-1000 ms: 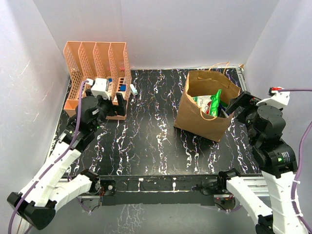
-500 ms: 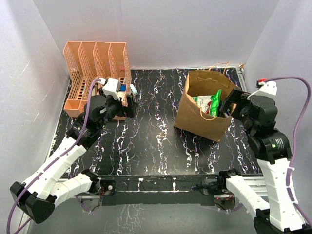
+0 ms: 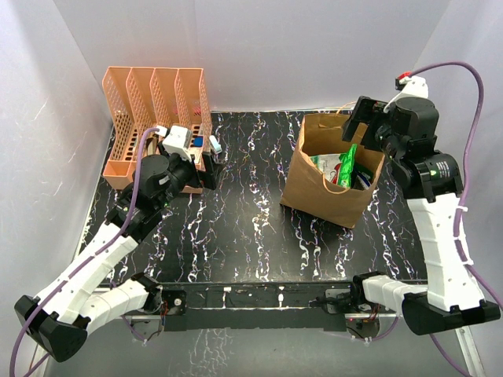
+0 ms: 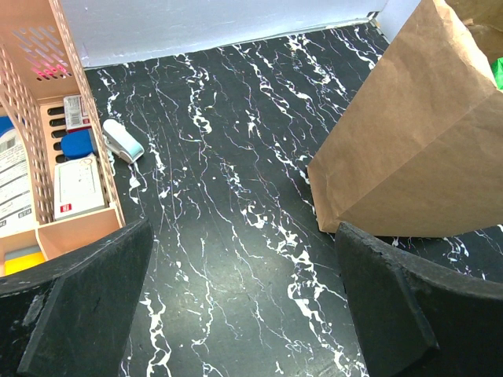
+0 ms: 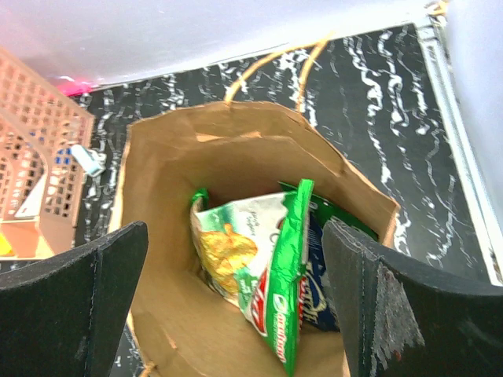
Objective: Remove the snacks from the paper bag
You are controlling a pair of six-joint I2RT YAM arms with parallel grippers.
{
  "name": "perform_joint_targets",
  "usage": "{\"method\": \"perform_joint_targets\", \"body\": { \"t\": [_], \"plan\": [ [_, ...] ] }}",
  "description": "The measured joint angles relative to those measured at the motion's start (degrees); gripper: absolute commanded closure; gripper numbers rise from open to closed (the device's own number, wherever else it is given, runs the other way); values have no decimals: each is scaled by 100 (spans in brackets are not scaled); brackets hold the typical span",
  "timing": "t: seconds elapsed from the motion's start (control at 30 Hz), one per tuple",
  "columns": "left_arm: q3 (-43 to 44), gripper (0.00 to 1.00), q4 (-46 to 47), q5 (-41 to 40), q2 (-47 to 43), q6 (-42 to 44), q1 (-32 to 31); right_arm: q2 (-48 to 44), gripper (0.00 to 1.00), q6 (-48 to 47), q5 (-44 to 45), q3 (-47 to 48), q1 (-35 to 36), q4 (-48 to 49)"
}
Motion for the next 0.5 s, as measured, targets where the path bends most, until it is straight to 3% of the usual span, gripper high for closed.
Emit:
{"method": "perform_joint_targets", "body": {
  "t": [0.13,0.37,0.5],
  "plan": [
    [0,1,20,-35,-50,0,-7,173,2,133,-170,61,2,111],
    [-20,2,39,-42,-59,-20,-17,922,2,166,938,186,-7,280],
    [-46,2,33,-46,-59,-37,-17,1502,1,164,1139,249,-72,533]
  ]
}}
